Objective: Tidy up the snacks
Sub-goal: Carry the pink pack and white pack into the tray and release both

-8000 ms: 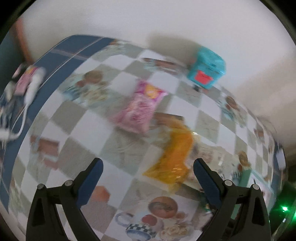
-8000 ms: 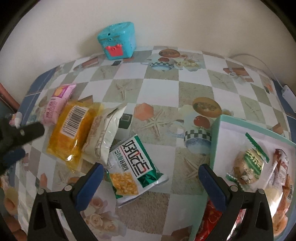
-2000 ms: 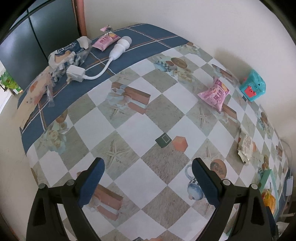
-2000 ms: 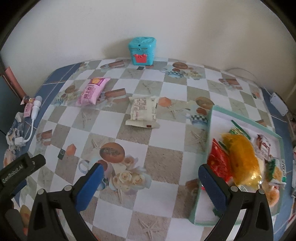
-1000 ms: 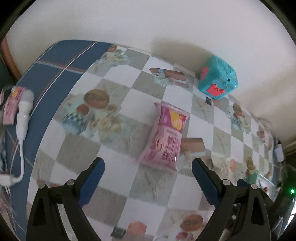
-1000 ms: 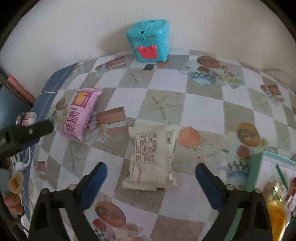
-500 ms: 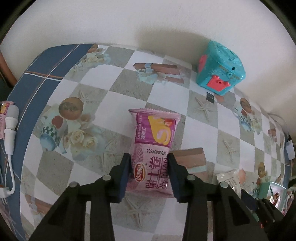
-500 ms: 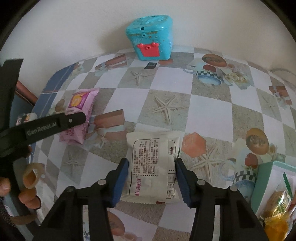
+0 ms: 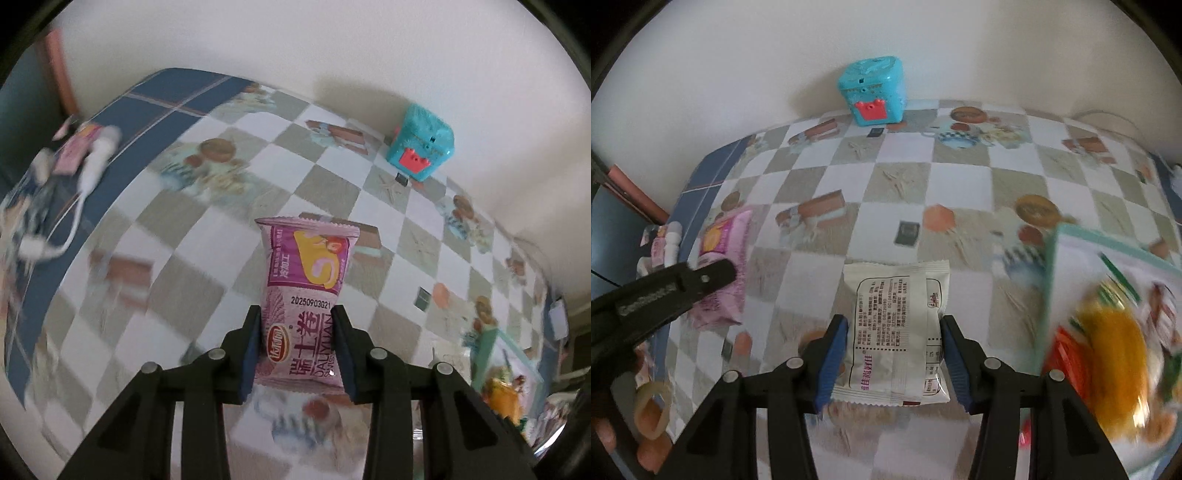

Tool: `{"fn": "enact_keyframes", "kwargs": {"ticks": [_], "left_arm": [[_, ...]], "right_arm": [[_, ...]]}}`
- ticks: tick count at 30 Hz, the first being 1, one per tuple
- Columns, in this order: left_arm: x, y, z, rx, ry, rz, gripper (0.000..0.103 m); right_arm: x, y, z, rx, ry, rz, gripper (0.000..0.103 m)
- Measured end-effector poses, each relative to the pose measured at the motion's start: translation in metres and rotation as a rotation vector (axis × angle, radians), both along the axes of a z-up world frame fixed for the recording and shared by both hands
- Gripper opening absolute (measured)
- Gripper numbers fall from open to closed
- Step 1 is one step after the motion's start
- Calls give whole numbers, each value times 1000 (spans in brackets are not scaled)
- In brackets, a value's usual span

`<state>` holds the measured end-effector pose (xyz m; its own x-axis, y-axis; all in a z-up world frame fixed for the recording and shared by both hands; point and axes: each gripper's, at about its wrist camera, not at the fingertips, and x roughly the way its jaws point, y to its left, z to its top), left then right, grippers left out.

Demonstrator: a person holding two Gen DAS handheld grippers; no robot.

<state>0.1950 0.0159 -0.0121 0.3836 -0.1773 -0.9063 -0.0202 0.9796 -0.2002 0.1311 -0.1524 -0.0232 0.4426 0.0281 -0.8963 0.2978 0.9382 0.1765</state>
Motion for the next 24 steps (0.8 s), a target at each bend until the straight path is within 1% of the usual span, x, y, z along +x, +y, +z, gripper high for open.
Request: {"fn": "enact_keyframes", "kwargs": {"ticks": [7, 10, 12, 16, 21, 24], "left_arm": [[-62, 3, 17, -48, -22, 67, 39], [-79, -5, 21, -55, -28, 77, 39], [-88, -13, 25, -52, -28, 74, 39], [-101, -28, 37, -42, -54, 63, 39], [-107, -51, 50, -52, -84, 27, 39], [-111, -63, 56, -54, -122, 3, 39]], "right_arm": [[-47, 6, 25, -25, -44, -38, 54], [-64, 2, 38, -7, -78, -69, 54], [-73, -2, 44, 4, -98, -96, 54], [-87, -12, 50, 30, -118, -143, 54], [-97, -33, 60, 27, -138, -181, 54], [-106, -50, 69, 15, -158, -220, 54]]}}
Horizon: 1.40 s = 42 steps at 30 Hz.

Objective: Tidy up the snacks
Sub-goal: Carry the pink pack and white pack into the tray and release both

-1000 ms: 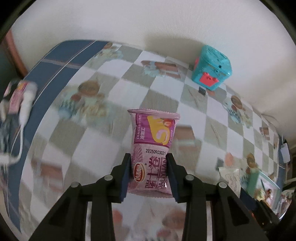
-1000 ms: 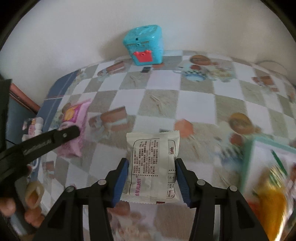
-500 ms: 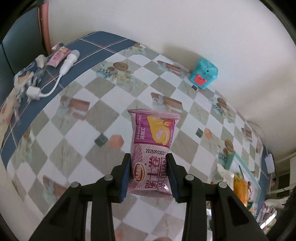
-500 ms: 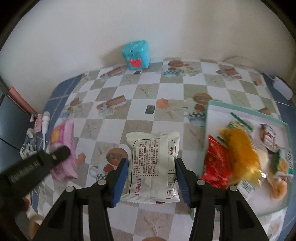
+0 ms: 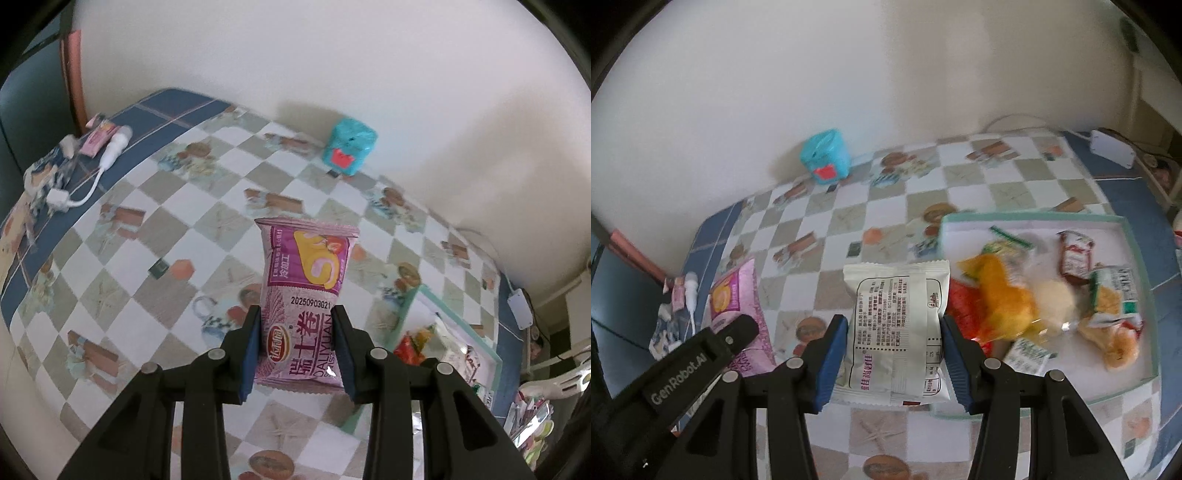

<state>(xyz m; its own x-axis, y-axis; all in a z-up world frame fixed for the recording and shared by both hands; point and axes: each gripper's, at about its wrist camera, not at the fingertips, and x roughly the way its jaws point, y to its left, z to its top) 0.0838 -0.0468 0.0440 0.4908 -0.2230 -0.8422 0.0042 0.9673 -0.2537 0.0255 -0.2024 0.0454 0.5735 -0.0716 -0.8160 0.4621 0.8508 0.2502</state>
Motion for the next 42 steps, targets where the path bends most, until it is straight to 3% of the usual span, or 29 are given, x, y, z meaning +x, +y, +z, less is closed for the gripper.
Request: {"fn": "enact_keyframes", "kwargs": {"ticks": [12, 24, 31, 36, 42], "left_arm": [[-20, -27, -10, 25, -2, -90, 39], [-51, -94, -13, 27, -2, -330, 39], [-72, -138, -29, 89, 15, -473, 40], [-71, -151, -51, 131, 65, -496, 40], [-65, -149, -73, 93, 164, -496, 40]], "right_arm": [[-38, -78, -1, 11, 18, -213, 54], [-84, -153, -20, 100, 59, -420, 54], [-79, -154, -25, 138, 64, -385, 54], [-62, -147, -50, 174, 138, -329, 55], [-57, -145, -68, 200, 179, -324, 55]]}}
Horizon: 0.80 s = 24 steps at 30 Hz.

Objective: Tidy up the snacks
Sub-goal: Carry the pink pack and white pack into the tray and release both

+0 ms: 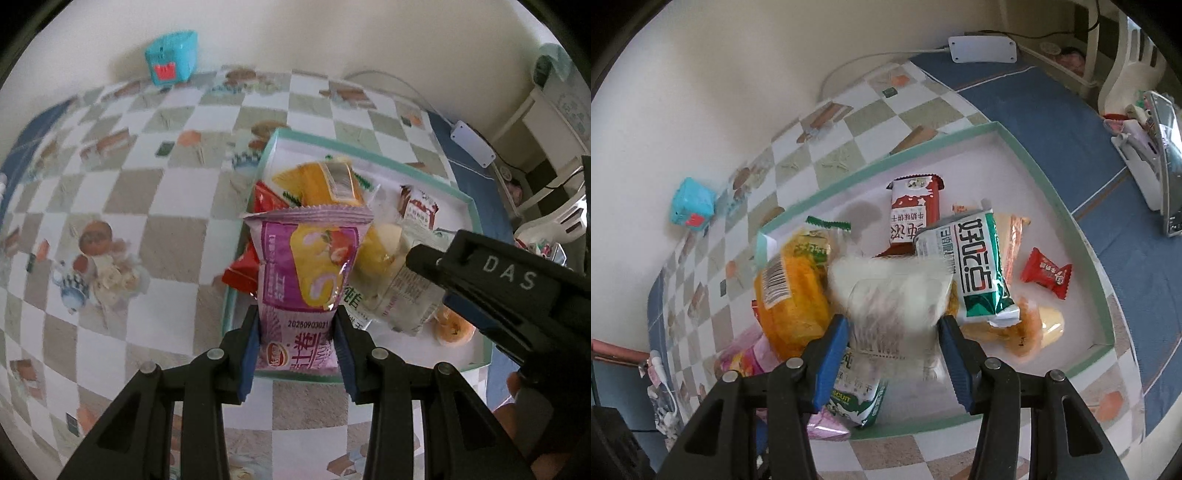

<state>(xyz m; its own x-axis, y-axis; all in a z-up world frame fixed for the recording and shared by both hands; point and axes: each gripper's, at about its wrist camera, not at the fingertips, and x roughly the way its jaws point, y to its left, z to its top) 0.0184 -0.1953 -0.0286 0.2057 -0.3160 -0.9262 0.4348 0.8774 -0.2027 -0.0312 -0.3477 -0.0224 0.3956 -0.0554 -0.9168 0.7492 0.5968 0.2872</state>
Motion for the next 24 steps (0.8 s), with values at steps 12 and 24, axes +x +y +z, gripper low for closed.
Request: {"fn": "enact_keyframes", "kwargs": {"ticks": [12, 24], "left_arm": [[5, -16, -11, -8, -14, -51, 42], [5, -10, -1, -26, -19, -50, 56]], "right_arm": [[0, 0, 2, -36, 25, -15, 56], [-5, -1, 13, -71, 19, -36, 61]]}}
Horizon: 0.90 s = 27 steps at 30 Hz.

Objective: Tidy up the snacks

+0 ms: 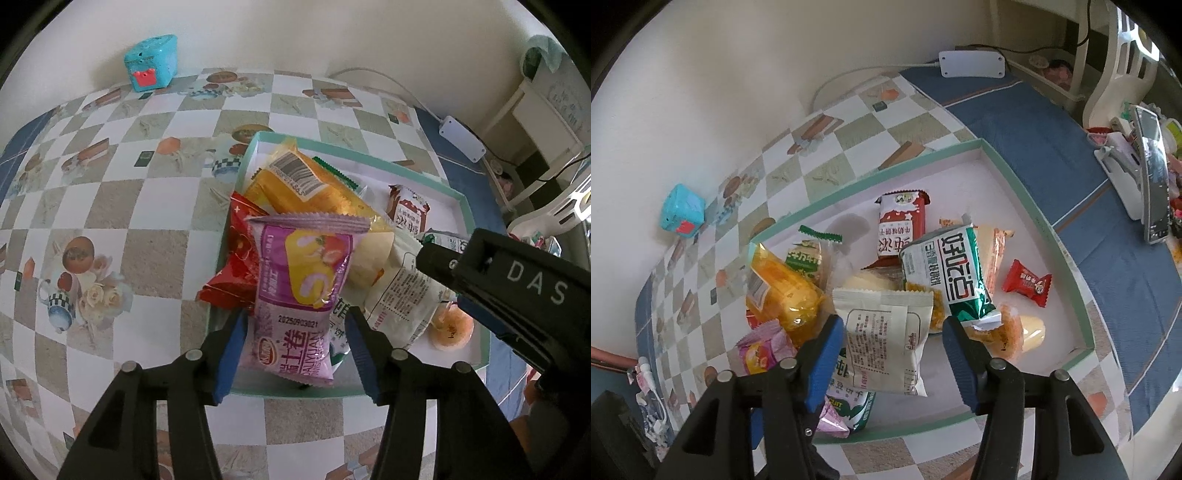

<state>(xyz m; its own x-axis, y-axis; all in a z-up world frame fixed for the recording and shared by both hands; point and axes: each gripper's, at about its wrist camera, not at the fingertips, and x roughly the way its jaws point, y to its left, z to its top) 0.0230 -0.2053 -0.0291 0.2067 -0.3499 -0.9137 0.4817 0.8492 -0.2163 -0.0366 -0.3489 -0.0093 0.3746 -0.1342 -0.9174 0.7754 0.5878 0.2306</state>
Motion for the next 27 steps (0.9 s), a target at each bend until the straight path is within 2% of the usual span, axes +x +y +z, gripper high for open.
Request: {"fn": "enact_keyframes", "kwargs": {"ticks": [3, 4, 5, 12, 14, 18, 20, 23, 25, 27], "left_arm": [[2, 5, 5, -13, -2, 13, 61], [3, 8, 7, -18, -2, 18, 69], [3, 11, 10, -30, -3, 25, 71], [12, 34, 27, -54, -36, 99, 72], [18, 47, 31, -57, -50, 154, 84], [36, 79, 32, -51, -70, 295, 86], [44, 96, 31, -25, -90, 361, 95], [54, 119, 28, 6, -103, 435, 97], [59, 130, 26, 23, -107, 466, 97], [61, 137, 23, 50, -115, 492, 97]], "right_arm": [[-2, -1, 3, -8, -4, -9, 61], [-3, -2, 4, -9, -5, -10, 62], [-3, -2, 5, -11, -6, -12, 62], [-2, -1, 6, -27, -1, -7, 69], [0, 1, 6, -35, 5, 2, 72], [6, 11, 8, -68, 16, 39, 81], [12, 19, 11, -91, 15, 72, 85], [19, 32, 14, -120, 15, 117, 91], [22, 40, 16, -140, 14, 140, 103], [25, 48, 18, -159, 12, 161, 103]]}}
